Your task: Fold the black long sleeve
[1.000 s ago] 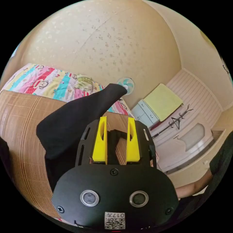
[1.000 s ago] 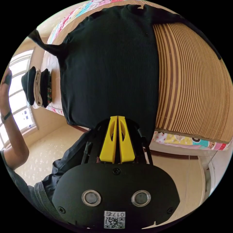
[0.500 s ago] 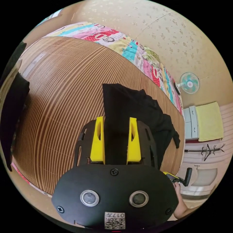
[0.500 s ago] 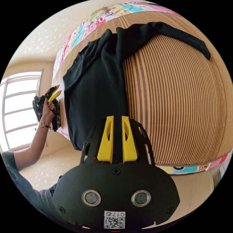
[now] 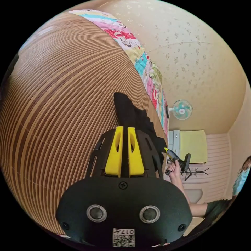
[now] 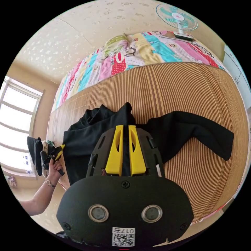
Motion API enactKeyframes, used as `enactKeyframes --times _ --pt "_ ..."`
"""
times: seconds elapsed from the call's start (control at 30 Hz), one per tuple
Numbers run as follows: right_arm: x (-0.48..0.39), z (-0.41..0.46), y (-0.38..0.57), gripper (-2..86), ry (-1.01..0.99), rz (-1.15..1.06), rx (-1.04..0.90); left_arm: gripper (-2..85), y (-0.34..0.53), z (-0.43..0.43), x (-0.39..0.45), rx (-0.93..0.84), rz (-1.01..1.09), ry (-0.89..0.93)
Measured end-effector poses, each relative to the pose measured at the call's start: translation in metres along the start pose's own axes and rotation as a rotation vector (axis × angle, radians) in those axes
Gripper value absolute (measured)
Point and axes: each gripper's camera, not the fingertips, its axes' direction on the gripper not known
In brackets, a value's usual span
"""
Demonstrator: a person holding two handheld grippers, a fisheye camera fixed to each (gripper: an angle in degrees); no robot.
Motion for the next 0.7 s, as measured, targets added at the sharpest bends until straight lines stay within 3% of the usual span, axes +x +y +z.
enactKeyframes --times 0.07,0.17,0.3,0.37,0.47,0.57,0.7 --pt "-0.014 -0.036 0.024 3.7 -0.041 0.0 0.046 3.0 -0.004 -0.016 -0.025 -0.014 -0.029 0.072" --pt "-0.011 -0.048 0.056 3.2 0.019 0.048 0.027 3.2 -0.014 -0.035 -0.049 -0.057 -0.026 0.039" --pt "0.041 0.015 0.079 3.1 0.121 0.169 -0.228 4.3 -0.021 -0.056 -0.056 -0.065 -0.044 -0.085" --pt "0.055 -0.009 0.085 3.8 -0.01 0.192 -0.153 5.0 -0.018 -0.074 -0.052 0.002 -0.049 -0.091" --pt "0.08 -0.074 0.09 6.8 -0.038 0.234 -0.003 6.6 -0.005 -0.099 -0.045 0.059 -0.035 -0.053" --pt "0.15 -0.129 0.1 8.4 -0.108 0.444 0.135 6.8 0.023 -0.105 -0.032 0.007 0.001 -0.077" --pt "0.276 -0.167 0.12 14.5 -0.348 0.859 0.315 6.9 0.087 -0.087 -0.024 -0.056 -0.038 0.0"
